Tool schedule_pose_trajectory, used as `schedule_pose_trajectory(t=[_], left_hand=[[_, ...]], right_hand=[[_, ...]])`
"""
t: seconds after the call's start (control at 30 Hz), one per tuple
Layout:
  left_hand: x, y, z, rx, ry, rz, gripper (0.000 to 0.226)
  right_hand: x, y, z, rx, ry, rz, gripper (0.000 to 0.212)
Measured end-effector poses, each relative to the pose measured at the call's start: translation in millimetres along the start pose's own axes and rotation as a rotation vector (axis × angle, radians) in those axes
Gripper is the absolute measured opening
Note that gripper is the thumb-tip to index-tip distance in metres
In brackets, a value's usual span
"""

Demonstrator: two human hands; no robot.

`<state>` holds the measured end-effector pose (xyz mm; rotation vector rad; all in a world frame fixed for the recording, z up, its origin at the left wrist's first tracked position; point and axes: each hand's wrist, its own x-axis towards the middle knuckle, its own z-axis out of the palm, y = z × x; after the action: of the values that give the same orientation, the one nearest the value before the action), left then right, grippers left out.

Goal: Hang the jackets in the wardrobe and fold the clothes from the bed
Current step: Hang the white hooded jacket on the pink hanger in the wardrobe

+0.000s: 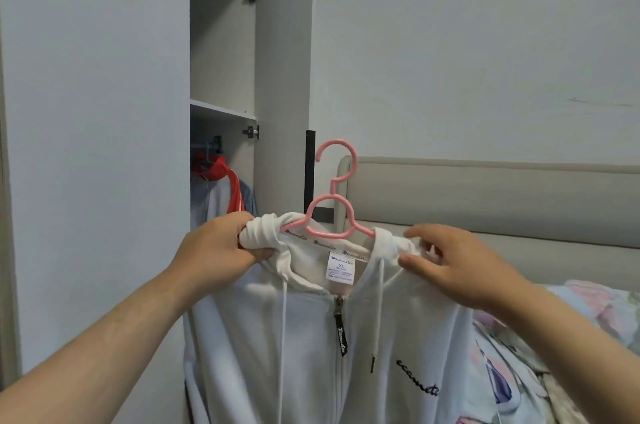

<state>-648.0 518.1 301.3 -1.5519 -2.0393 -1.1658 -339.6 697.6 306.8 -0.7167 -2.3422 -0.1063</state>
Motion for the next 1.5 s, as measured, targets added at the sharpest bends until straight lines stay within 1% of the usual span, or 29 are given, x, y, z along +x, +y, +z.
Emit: schedule_pose_trajectory(t=[0.07,0.1,0.17,0.3,0.5,0.6,0.67,0.77,0.83,0.93,1.1,1.23,1.3,1.37,1.5], left_hand=[[0,4,0,-0.010,-0.013,-0.001,0.026],[1,5,0,-0.016,-0.016,-0.008,0.025],[1,4,-2,-0.035,-0.023,-0.026,0.023],[-3,-2,-7,-0.069,-0.021,-0.028,0.023],[-10,-36,-4,-0.051,0.022,-0.067,0.029],[-8,-71,3,-0.009,0.056,-0.108,0.033],[-5,-102,10,0.008,0.067,-0.140,0.034],[6,-159,27,0.019,0.082,-0.187,0.034],[20,-198,46,0.015,0.072,-0.221,0.034],[51,-255,78,-0.015,0.064,-0.268,0.041],[114,-330,140,-0.052,0.045,-0.262,0.042],[161,-359,179,-0.039,0.040,-0.194,0.050],[178,-366,190,-0.063,0.033,-0.188,0.054],[185,-370,197,-0.101,-0.002,-0.205,0.052],[189,-365,202,-0.187,-0.154,-0.279,0.049]], right_hand=[[13,-11,2,0.010,-0.100,-0.007,0.036],[18,-14,5,-0.014,-0.107,-0.017,0.039],[24,-17,10,-0.021,-0.049,-0.036,0.040],[22,-22,22,0.046,0.049,-0.066,0.040],[38,-38,59,0.076,0.074,-0.090,0.041],[58,-50,94,0.098,0.083,-0.117,0.045],[74,-58,124,0.110,0.060,-0.137,0.043],[105,-68,177,0.100,0.049,-0.167,0.030],[130,-72,216,0.098,0.049,-0.176,0.016],[173,-71,276,0.121,0.041,-0.185,0.001],[236,-42,357,0.084,0.069,-0.107,0.004],[273,-18,388,0.060,0.068,-0.052,0.007],[291,-11,391,0.054,0.042,-0.048,0.010],[303,-6,387,0.049,-0.023,-0.025,0.012],[306,-3,370,0.027,-0.177,0.053,0.008]])
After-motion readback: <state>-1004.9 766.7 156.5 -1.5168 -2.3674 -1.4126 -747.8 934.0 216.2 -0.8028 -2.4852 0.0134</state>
